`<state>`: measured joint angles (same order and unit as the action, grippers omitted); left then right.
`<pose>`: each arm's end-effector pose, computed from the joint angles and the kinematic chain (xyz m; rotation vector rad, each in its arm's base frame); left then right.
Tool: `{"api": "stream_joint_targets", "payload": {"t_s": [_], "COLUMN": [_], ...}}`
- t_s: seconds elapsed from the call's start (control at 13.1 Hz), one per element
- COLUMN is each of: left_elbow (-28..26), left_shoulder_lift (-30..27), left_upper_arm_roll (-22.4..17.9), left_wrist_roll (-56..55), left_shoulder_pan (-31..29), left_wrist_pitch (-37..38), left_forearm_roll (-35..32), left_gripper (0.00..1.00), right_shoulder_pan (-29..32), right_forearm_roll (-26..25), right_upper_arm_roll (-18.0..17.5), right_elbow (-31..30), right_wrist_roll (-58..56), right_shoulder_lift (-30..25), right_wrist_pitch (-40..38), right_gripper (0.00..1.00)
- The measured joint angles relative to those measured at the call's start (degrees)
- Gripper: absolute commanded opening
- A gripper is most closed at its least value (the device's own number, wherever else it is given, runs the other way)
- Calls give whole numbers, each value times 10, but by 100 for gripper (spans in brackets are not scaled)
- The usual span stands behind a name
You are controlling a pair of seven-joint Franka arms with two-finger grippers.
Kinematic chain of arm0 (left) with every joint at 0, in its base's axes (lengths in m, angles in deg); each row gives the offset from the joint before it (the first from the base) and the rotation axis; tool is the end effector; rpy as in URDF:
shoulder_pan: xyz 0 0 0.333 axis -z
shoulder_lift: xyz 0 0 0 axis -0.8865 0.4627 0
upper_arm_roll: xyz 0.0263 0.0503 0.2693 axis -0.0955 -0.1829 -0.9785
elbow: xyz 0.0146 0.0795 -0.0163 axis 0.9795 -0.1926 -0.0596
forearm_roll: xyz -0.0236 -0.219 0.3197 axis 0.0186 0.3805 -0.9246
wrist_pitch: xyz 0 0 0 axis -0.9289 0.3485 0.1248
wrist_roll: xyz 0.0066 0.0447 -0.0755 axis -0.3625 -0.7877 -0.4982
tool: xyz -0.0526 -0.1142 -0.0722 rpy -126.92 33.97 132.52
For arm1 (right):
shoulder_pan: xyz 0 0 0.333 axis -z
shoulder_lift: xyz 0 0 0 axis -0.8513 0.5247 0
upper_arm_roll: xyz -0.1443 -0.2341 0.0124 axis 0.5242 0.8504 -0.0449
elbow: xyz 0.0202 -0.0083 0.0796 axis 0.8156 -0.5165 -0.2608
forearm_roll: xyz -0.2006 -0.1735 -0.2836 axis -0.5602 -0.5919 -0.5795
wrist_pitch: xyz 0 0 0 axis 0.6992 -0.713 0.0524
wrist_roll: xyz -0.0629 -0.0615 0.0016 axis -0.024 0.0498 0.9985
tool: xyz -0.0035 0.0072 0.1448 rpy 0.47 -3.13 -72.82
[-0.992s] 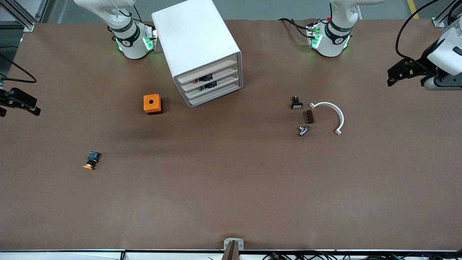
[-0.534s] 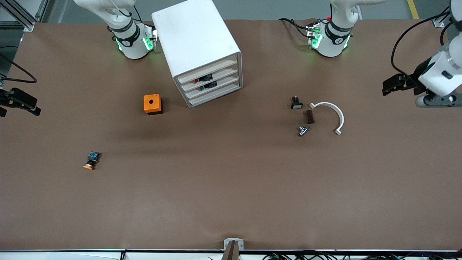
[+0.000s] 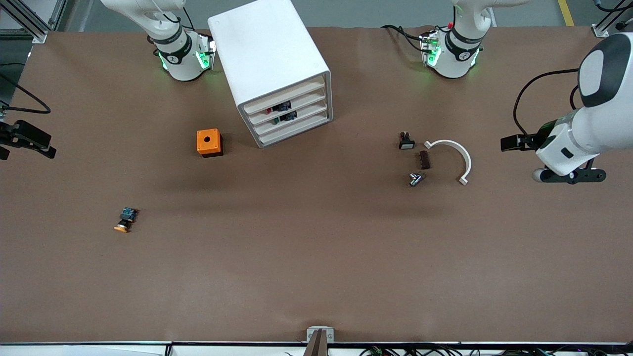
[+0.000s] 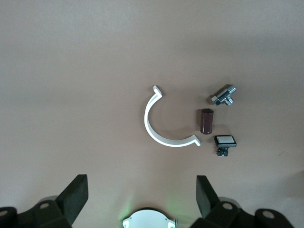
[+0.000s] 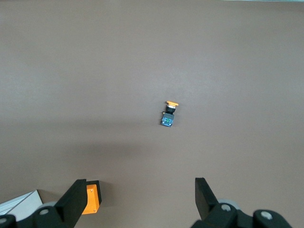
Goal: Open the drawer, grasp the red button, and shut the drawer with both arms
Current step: 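Reach the left gripper toward the cabinet's drawer handle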
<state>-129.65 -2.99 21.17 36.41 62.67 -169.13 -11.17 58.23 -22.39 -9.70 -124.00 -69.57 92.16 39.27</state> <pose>0.5521 -0.0404 0.4094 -3.0762 -0.0108 0.4569 0.5778 -0.0518 0.5495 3.1246 0.0413 0.0971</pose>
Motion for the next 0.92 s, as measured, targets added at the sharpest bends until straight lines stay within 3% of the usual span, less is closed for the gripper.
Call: {"api": "stream_joint_targets", "payload": {"t_s": [0.38, 0.69, 0.92], "left_elbow": [10, 85, 113], "left_shoulder_lift": [35, 104, 147], "left_upper_arm_roll": [2, 3, 4], "left_wrist_roll": [-153, -336, -442], "left_shoulder_pan": [55, 108, 150], "left_wrist_pitch": [8, 66, 75], "left_forearm_roll": [42, 104, 151], "left_gripper": [100, 100, 100], "right_shoulder_pan": [0, 0, 0], "right_forearm_roll": [0, 0, 0], "right_upper_arm_roll": [0, 0, 0], "right_elbow": [0, 0, 0], "right_wrist_roll": [0, 0, 0], "right_shoulder_lift": [0, 0, 0], "right_wrist_pitch": [0, 0, 0], "right_gripper": [100, 100, 100]}}
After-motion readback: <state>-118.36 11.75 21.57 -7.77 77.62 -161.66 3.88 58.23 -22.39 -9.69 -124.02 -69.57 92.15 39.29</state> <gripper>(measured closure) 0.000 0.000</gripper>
